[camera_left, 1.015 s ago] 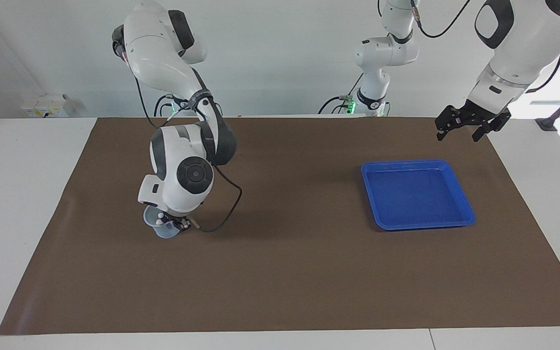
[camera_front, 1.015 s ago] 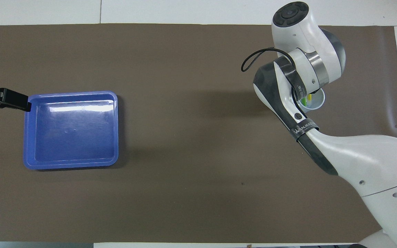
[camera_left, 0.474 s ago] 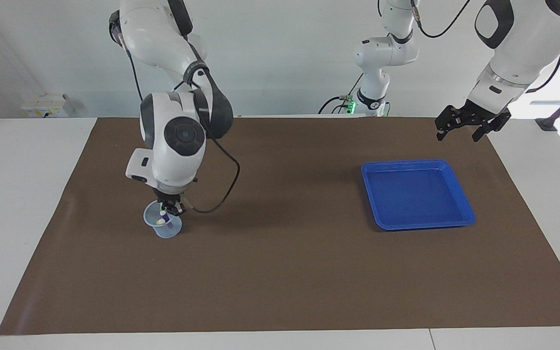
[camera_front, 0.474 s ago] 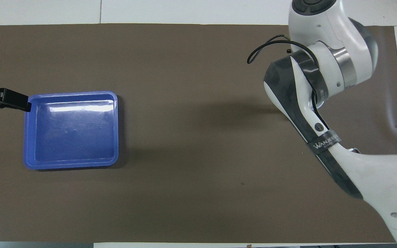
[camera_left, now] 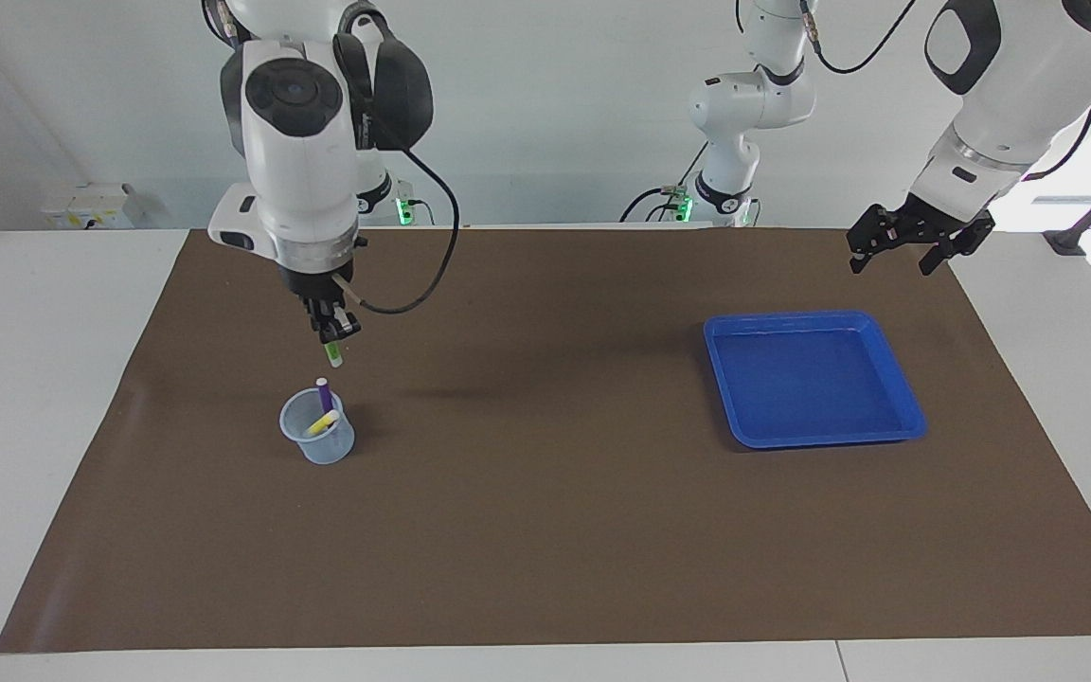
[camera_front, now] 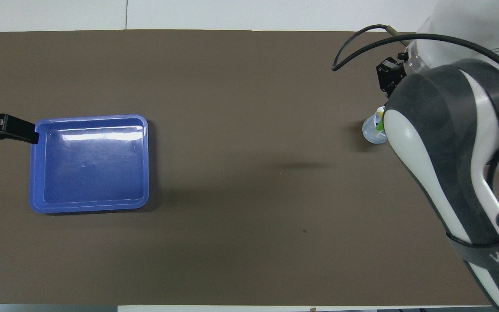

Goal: Right arm passes pens to left for tray arrangement
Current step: 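Carry the green pen toward the tray while the left gripper opens nearby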

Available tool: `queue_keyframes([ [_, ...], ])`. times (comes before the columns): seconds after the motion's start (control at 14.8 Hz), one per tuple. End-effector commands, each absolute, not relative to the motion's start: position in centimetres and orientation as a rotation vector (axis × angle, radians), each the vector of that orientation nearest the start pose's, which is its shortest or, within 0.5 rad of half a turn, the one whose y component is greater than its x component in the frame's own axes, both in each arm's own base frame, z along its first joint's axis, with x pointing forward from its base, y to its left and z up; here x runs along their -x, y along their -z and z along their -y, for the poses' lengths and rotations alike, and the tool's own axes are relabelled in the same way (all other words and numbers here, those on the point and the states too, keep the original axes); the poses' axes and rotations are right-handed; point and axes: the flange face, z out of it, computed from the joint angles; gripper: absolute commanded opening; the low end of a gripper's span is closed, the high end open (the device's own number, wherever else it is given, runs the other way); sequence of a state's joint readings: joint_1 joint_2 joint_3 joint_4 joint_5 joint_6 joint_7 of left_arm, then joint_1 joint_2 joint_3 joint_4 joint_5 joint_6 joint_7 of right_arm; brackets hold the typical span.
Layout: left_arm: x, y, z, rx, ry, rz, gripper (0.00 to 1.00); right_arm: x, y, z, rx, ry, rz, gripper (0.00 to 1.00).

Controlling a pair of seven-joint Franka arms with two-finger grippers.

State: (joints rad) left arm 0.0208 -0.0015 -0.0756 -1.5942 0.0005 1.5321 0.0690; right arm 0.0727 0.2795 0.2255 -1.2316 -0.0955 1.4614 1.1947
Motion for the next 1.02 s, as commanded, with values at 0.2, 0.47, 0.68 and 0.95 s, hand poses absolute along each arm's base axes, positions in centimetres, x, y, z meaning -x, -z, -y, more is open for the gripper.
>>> queue_keyframes([
  [0.2,-53.2,-60.6,2.7,3.188,-0.135,-0.096,1.0,-61.1,-63.4,-17.7,2.565,-0.079,-1.269,0.0],
  [0.47,-53.0,-61.1,4.4,3.269,-0.161,0.245,1.0,-61.5,-64.7,-20.2,2.331,-0.185,-1.181,0.0],
  [0.68,-53.0,-61.6,7.8,3.252,-0.271,0.836,1.0,-60.6,-65.6,-23.6,2.255,-0.248,-1.079,0.0],
  [0.95,-53.0,-64.2,13.2,3.081,-0.377,1.588,1.0,-58.5,-64.4,-29.0,2.287,-0.262,-0.932,0.0],
])
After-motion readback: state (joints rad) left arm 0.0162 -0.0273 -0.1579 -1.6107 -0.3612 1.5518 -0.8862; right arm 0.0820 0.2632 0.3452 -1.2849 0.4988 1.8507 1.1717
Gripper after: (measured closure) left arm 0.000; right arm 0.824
